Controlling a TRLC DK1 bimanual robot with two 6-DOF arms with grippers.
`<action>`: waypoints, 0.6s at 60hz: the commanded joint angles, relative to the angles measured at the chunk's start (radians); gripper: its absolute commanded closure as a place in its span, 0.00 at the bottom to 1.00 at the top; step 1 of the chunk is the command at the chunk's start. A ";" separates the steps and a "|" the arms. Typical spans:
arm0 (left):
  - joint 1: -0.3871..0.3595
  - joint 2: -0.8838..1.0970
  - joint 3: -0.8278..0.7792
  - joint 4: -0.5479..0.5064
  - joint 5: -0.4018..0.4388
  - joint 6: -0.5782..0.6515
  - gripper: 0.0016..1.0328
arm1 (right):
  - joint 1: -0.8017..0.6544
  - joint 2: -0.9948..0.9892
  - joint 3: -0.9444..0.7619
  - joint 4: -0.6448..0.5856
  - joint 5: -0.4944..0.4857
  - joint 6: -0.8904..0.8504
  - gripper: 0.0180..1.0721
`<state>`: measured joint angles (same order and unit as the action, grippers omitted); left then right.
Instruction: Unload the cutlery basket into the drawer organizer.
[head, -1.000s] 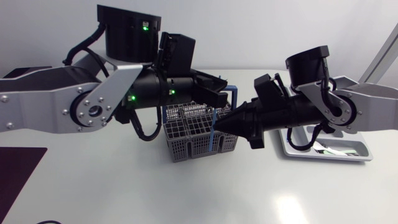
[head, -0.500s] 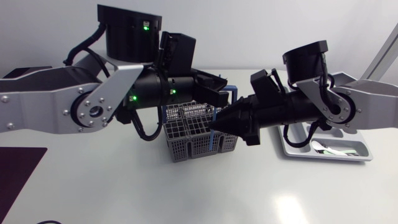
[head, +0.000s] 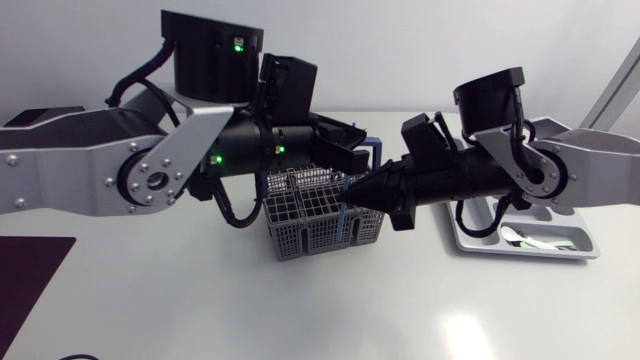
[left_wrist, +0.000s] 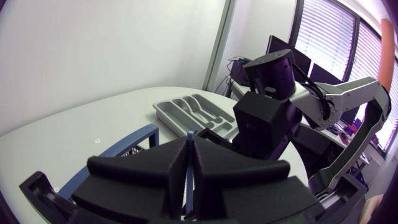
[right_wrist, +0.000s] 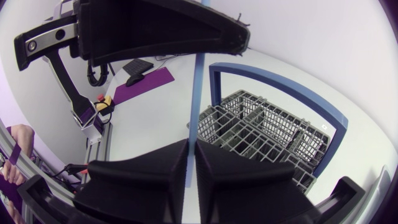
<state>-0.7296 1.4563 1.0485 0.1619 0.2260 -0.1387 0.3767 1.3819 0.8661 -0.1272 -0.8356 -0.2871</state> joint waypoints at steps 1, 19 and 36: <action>-0.001 0.027 0.041 0.014 -0.017 -0.018 0.89 | 0.008 0.011 -0.001 0.008 -0.014 -0.003 0.92; 0.007 0.035 0.030 0.031 -0.065 -0.001 0.88 | -0.015 0.000 -0.035 -0.002 -0.013 -0.021 0.92; -0.001 0.042 0.024 0.044 -0.143 0.039 0.88 | -0.052 -0.011 -0.059 -0.026 0.003 -0.055 0.92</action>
<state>-0.7422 1.4784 1.0500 0.1814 0.1352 -0.1307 0.3355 1.3823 0.8486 -0.1307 -0.8219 -0.3080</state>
